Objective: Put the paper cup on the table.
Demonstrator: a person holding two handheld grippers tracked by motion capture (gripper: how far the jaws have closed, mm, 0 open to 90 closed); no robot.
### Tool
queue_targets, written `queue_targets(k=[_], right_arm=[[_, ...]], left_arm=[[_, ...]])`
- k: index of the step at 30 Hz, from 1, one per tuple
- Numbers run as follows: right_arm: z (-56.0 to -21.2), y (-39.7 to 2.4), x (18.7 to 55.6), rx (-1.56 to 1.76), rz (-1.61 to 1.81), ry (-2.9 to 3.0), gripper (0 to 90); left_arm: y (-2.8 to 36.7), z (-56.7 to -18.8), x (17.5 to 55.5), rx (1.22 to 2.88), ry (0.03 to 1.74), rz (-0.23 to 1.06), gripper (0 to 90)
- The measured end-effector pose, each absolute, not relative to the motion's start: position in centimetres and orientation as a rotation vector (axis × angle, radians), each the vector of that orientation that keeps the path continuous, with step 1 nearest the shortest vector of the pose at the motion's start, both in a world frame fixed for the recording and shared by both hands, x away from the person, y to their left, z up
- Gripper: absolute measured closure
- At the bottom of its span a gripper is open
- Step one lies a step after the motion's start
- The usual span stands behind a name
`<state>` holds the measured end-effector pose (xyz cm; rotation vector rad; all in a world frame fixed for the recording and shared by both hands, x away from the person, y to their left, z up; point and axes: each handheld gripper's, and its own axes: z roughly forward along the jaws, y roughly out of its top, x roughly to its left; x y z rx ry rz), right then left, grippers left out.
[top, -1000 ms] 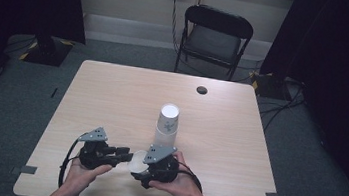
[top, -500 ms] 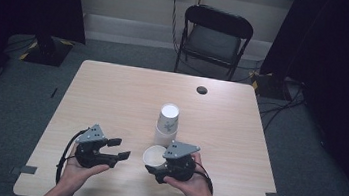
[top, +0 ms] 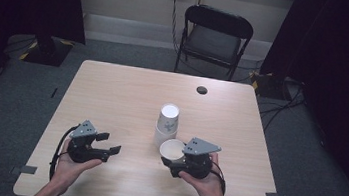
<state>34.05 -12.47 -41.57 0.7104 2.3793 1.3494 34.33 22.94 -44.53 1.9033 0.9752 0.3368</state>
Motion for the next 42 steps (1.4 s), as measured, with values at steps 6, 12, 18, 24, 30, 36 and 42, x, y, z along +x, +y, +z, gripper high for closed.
queue_targets(k=[6, 12, 18, 24, 30, 36, 42], right_arm=[[-41.5, -14.1, 34.8, 0.792, 1.391, 2.337, 30.0], [-41.3, -15.2, 35.4, 0.840, 1.401, 2.292, 30.3], [-40.8, -16.8, 36.3, 0.879, 1.382, 2.222, 30.5], [-41.3, -18.2, 38.3, 0.955, 1.383, 2.170, 30.6], [-42.4, -19.4, 41.1, 1.041, 1.370, 2.125, 31.2], [-43.8, -19.9, 43.9, 1.116, 1.338, 2.094, 31.2], [-45.2, -19.6, 45.8, 1.162, 1.288, 2.092, 30.9]], left_arm=[[23.7, -45.4, 35.1, 1.964, 1.028, 0.369, 28.7], [23.8, -46.1, 35.6, 2.040, 1.039, 0.382, 23.6], [22.9, -47.2, 35.6, 2.122, 1.029, 0.358, 20.1], [22.5, -48.1, 36.0, 2.169, 1.044, 0.376, 17.9], [22.2, -48.8, 35.9, 2.213, 1.049, 0.437, 16.9], [22.2, -49.3, 36.3, 2.201, 1.030, 0.478, 15.0], [23.1, -50.2, 36.7, 2.112, 1.075, 0.454, 6.1]])
